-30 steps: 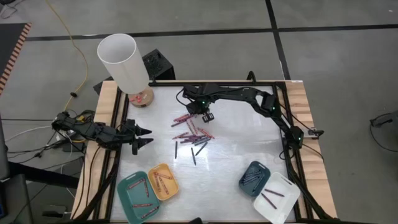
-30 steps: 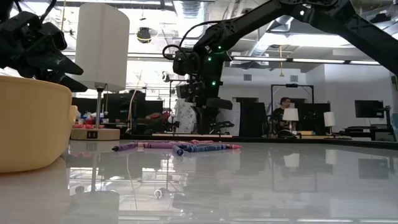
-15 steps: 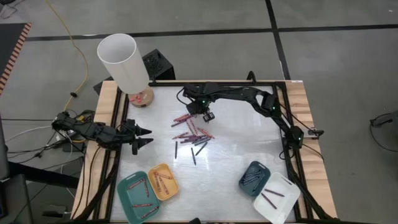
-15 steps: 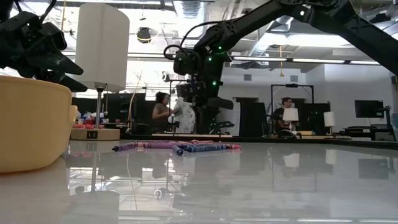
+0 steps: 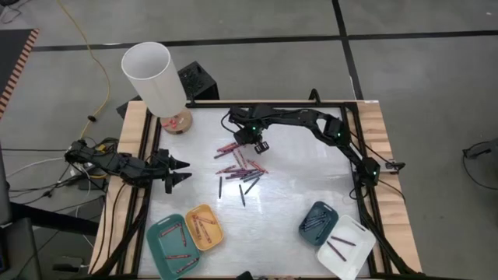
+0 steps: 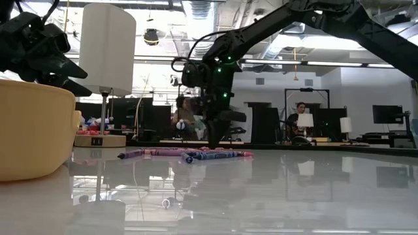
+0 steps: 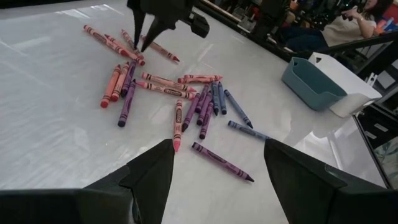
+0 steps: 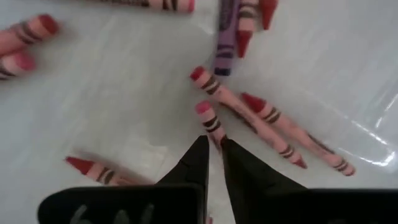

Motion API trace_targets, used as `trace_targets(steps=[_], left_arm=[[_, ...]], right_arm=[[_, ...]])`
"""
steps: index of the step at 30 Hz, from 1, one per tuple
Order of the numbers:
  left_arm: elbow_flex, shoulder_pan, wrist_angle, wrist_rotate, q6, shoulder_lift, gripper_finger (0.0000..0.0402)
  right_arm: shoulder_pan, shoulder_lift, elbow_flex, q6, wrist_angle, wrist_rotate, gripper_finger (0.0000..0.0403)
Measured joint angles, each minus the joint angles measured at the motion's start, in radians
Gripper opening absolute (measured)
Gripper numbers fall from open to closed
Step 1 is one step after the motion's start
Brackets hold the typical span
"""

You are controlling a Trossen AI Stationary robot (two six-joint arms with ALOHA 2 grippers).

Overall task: Sort crayons
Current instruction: Put the pink crayon into the yellow bin

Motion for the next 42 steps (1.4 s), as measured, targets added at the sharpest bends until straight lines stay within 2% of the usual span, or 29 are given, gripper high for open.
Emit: trace_targets(steps=[14,21,30,42], left_arm=[[0.0,0.0,0.0,0.002,0.0,0.0,0.024],[0.0,0.0,0.0,0.002,0.0,0.0,0.024],[0.0,0.0,0.0,0.002,0.0,0.0,0.024],[0.0,0.0,0.0,0.002,0.0,0.0,0.024]], right_arm=[[0.002,0.01,-0.001,0.041,-0.004,0.024,0.0059],[0.002,0.01,-0.001,0.145,-0.004,0.047,0.0007],[0.011,-0.003,-0.002,0.309,0.0,0.049,0.0003],[0.112,-0.041,0.114,0.381,0.051,0.043,0.0001]])
